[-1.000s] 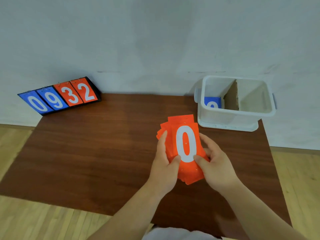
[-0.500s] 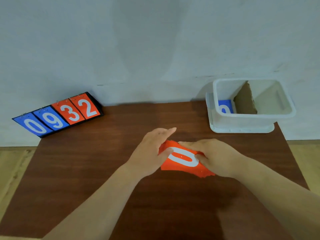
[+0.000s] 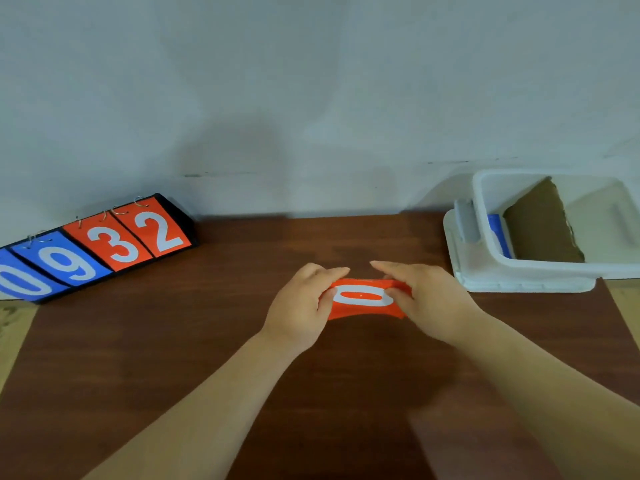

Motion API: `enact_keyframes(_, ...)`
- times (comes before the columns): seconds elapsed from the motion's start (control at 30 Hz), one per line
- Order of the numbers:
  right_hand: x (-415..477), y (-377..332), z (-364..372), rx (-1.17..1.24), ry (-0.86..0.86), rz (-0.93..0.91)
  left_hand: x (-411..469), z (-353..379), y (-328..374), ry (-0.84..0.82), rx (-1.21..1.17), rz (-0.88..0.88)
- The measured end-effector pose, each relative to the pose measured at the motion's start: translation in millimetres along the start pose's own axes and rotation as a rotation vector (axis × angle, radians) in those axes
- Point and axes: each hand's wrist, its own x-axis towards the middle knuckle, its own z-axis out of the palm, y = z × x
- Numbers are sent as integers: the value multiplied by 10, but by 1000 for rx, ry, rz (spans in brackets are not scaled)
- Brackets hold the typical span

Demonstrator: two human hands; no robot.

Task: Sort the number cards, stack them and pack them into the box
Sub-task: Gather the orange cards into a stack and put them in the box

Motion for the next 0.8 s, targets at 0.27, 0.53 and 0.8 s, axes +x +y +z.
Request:
enact_keyframes(0.27,482,196,198,-28,-13,32,393,283,-238,57,32,-15)
enact_keyframes(0.53,519,458,572,-48,-52,-10,318,645,-401,60,35,-50)
enact_keyframes(0.8,504,546,671,-41,12,-70,318,702,-356,55,-7,-114)
